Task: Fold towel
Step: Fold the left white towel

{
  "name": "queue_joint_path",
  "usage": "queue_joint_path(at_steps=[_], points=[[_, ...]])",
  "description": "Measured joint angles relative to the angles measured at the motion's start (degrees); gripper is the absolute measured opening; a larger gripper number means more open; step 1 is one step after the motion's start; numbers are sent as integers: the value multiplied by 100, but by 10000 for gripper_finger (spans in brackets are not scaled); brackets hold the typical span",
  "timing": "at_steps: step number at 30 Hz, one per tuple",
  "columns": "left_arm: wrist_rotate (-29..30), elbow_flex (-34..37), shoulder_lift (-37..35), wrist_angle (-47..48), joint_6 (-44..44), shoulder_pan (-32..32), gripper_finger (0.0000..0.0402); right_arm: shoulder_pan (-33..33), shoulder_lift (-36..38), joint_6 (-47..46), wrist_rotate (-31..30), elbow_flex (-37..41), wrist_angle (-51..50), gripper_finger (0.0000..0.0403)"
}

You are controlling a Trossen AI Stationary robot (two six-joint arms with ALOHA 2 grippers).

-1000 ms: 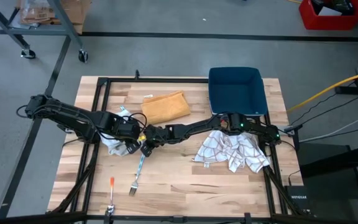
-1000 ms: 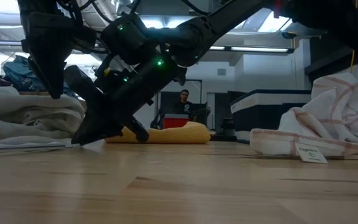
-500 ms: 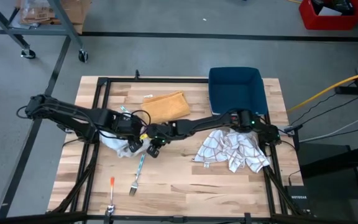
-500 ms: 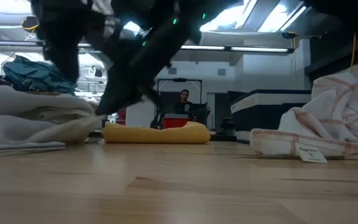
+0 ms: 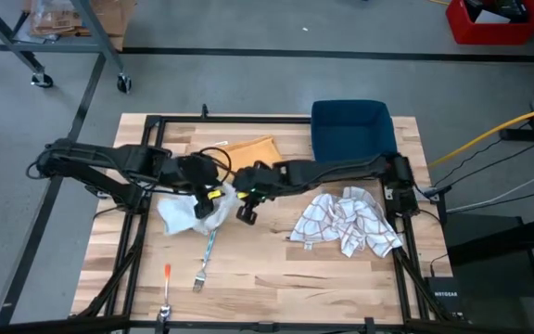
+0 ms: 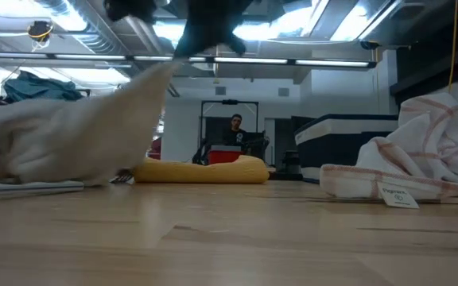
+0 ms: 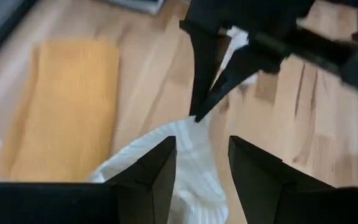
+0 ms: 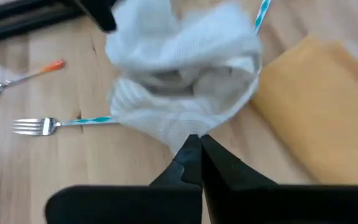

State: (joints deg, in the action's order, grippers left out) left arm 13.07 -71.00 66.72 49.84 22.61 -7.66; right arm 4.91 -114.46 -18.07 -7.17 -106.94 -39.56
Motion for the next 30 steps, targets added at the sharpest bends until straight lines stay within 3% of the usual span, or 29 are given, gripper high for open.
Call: queue_joint_path(at_steps=[5, 14, 24, 30], points=[[297, -304, -1, -102, -831, -2, 139, 0, 558, 85, -34, 0, -365, 1], [399, -142, 176, -943, -2125, 144, 139, 2, 944, 90, 70, 0, -1037, 1], [342, -138, 879, -1032, -2328, 523, 139, 2, 984, 84, 270, 0, -1000, 1], [-114, -135, 1275, -1036, -2881, 497, 139, 2, 984, 85, 272, 0, -1000, 1]])
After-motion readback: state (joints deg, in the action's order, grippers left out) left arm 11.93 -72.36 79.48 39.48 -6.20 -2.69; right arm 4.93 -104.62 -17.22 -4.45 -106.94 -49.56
